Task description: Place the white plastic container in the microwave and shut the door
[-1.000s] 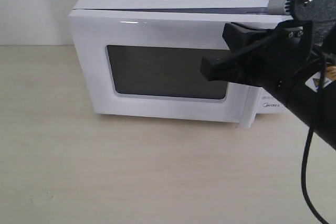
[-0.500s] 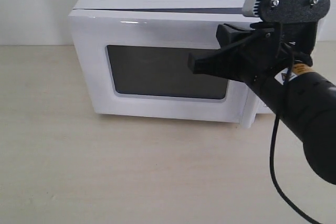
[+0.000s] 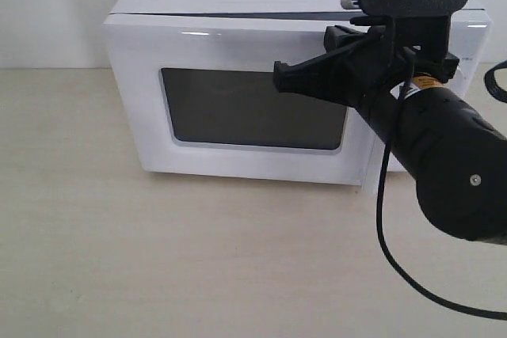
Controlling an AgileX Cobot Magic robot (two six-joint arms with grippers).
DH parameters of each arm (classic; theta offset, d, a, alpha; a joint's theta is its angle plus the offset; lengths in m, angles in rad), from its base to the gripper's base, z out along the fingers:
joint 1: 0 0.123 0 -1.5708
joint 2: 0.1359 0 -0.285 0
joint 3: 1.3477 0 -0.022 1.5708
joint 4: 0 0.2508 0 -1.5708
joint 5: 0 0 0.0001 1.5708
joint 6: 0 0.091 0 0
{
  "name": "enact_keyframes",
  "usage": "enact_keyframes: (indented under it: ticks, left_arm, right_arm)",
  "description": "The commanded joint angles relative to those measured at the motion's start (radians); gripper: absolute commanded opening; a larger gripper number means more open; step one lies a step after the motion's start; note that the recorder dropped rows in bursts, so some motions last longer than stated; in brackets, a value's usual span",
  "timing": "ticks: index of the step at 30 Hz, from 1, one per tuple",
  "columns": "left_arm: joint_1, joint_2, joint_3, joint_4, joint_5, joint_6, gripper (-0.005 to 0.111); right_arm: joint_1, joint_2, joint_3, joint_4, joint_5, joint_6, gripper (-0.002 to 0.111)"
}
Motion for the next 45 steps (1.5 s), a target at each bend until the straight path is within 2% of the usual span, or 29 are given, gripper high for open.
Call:
enact_keyframes:
  ticks: [1,9,26,36,45]
  left_arm:
    - [-0.008,-0.005,-0.010,-0.015,0.005,-0.010,0.004]
    - [-0.008,-0.005,-0.010,-0.015,0.009,-0.010,0.004]
    - [-0.008,-0.005,-0.010,-0.015,0.012,-0.010,0.004]
    - [-0.008,-0.005,-0.010,-0.015,0.012,-0.010,0.004]
    - [-0.008,-0.005,-0.010,-0.015,0.012,-0.010,0.004]
  right_arm:
    - [0.000,0.011,-0.006,0.019,0.010,-0.029,0.000]
    - [-0.001,0.045,-0.013,0.078,-0.051,-0.079,0.000]
    - [-0.001,0.080,-0.078,0.139,0.003,-0.201,0.000]
    - [-0.001,0.125,-0.097,0.153,-0.065,-0.179,0.000]
    - [-0.051,0.125,-0.122,0.151,-0.015,-0.204,0.000]
